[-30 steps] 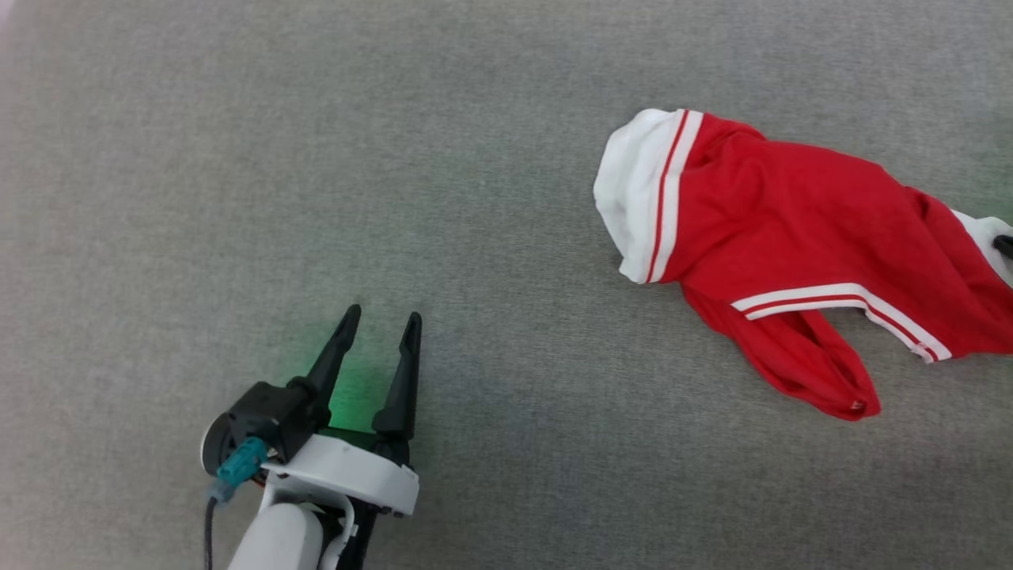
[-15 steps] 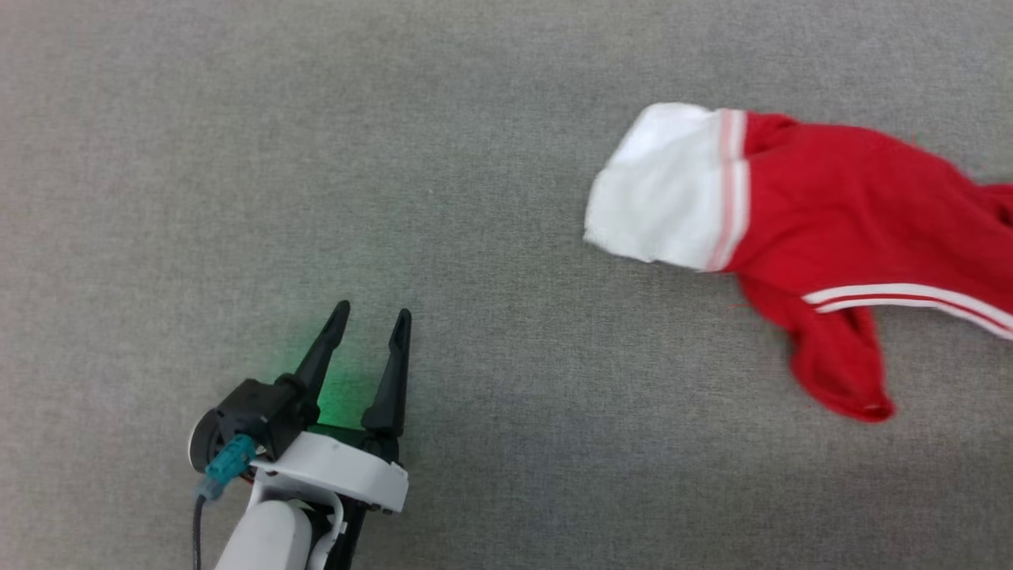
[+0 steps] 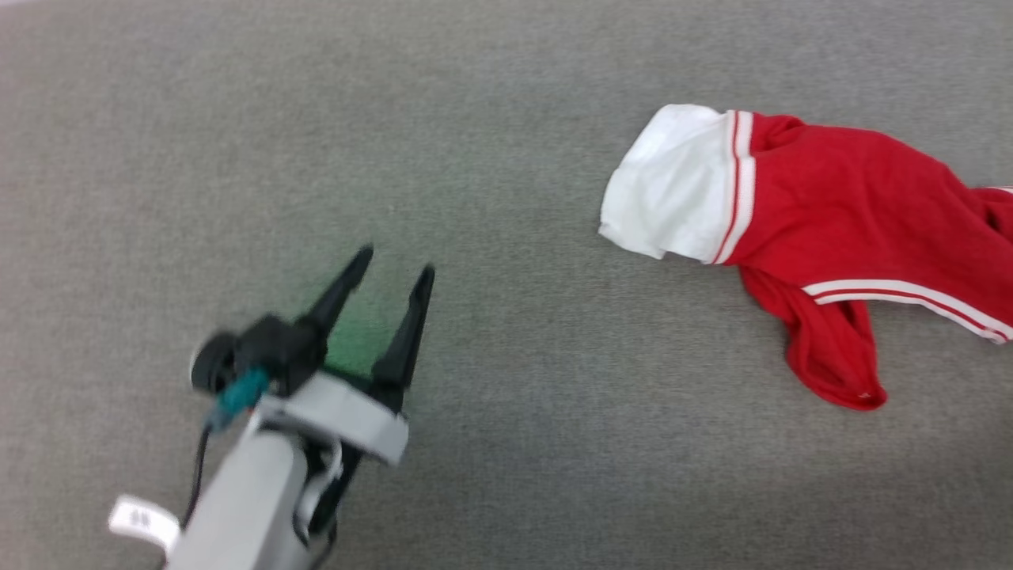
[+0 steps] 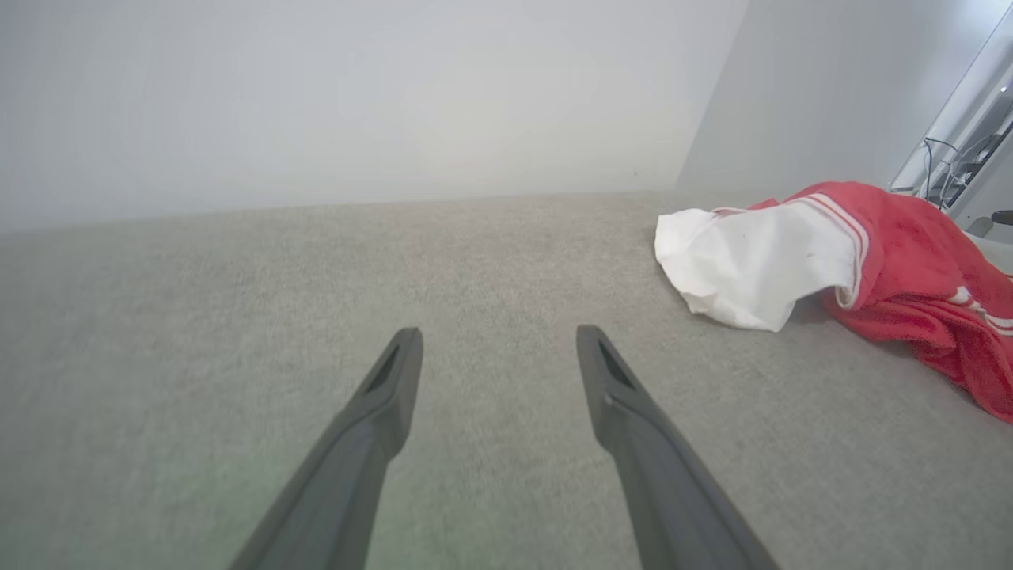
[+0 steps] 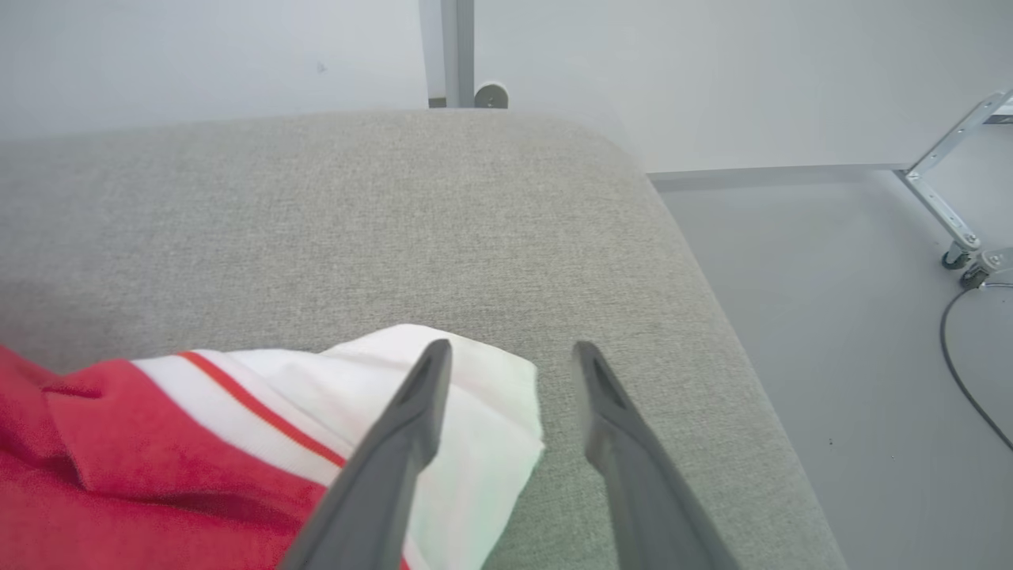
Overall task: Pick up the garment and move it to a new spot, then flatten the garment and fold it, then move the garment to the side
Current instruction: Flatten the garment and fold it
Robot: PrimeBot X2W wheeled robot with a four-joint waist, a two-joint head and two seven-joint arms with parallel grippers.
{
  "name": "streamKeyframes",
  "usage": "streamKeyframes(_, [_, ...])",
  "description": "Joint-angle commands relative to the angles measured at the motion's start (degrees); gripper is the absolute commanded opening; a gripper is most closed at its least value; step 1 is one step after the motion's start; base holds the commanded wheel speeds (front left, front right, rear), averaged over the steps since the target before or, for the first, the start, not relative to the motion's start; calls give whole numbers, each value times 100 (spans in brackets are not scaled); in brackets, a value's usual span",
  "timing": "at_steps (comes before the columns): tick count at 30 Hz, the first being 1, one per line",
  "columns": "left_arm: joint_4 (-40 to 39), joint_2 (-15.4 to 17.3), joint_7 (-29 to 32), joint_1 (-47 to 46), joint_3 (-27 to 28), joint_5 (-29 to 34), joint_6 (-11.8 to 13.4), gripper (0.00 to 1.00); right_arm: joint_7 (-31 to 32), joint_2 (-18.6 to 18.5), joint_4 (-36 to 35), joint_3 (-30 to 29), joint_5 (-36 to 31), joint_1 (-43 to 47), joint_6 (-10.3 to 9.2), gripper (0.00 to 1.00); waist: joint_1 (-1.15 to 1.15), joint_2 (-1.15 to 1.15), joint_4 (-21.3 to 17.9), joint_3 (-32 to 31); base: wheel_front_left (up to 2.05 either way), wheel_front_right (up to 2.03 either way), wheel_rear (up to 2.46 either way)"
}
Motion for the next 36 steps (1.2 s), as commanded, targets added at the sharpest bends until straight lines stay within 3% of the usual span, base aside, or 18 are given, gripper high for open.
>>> streamKeyframes(1, [63, 167, 19, -366, -249, -131, -22, 100, -231, 64, 55, -53, 19, 29, -10, 100, 0, 0, -159, -121, 0, 0, 0])
streamKeyframes(7, [338, 651, 824, -1644, -1018, -713, -21, 100, -706, 150, -239, -368, -185, 345, -10, 100, 0, 0, -560, -199, 0, 0, 0])
streamKeyframes(9, [478, 709, 1299, -2042, -1168, -1024, -21, 100, -719, 188, -743, -884, -405, 468, -10, 100, 0, 0, -739, -185, 0, 0, 0])
streamKeyframes(13, [847, 800, 2249, -2715, -1435, -1831, -15, 100, -709, 671, -1982, -1996, -963, 1296, -10, 100, 0, 0, -1132, -146, 0, 0, 0])
streamKeyframes(19, [1902, 793, 4318, -3446, -1618, -3254, -17, 100, -710, 1486, -3415, -2939, -1836, 2354, -10, 100, 0, 0, -1654, -125, 0, 0, 0])
streamKeyframes(24, [2753, 687, 5938, -3859, -1685, -3808, 72, 100, -710, 1832, -4046, -3233, -2276, 2703, -10, 100, 0, 0, -1980, -77, 0, 0, 0])
streamKeyframes(31, [3082, 582, 6692, -4031, -1679, -4137, 109, 100, -711, 2094, -4385, -3425, -2603, 2941, -9, 100, 0, 0, -2190, 13, 0, 0, 0])
streamKeyframes(34, [3132, 634, 6794, -3993, -1827, -3997, 101, 100, -711, 2213, -4528, -3428, -2711, 3014, -9, 100, 0, 0, -2225, 54, 0, 0, 0])
streamKeyframes(35, [3138, 667, 6767, -3980, -1897, -3918, 96, 51, -711, 2256, -4605, -3417, -2724, 3017, -9, 100, 0, 0, -2229, 67, 0, 0, 0])
streamKeyframes(36, [3153, 681, 6748, -3959, -1937, -3878, 87, 31, -711, 2272, -4683, -3395, -2756, 3039, -9, 100, 0, 0, -2229, 79, 0, 0, 0])
